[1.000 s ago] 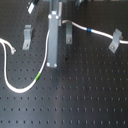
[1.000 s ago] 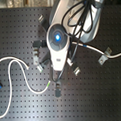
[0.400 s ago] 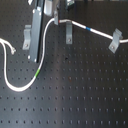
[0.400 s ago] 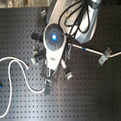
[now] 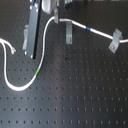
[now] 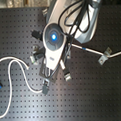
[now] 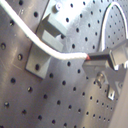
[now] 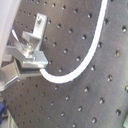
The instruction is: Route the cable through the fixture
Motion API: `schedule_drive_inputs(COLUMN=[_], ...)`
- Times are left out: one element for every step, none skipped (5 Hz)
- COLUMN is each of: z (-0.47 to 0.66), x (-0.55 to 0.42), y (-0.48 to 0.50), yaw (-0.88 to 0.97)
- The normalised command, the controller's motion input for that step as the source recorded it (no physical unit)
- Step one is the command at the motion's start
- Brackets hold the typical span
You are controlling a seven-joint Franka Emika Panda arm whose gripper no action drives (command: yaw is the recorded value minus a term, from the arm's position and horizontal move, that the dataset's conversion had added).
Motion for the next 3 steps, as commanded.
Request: schedule_drive_inputs(z=[-0.33,-0.20,-0.08], x=[-0.023,-0.024,0.093], y=[-0.094,-0.062,-0.041], yaw=[0.06,0.10,0.00])
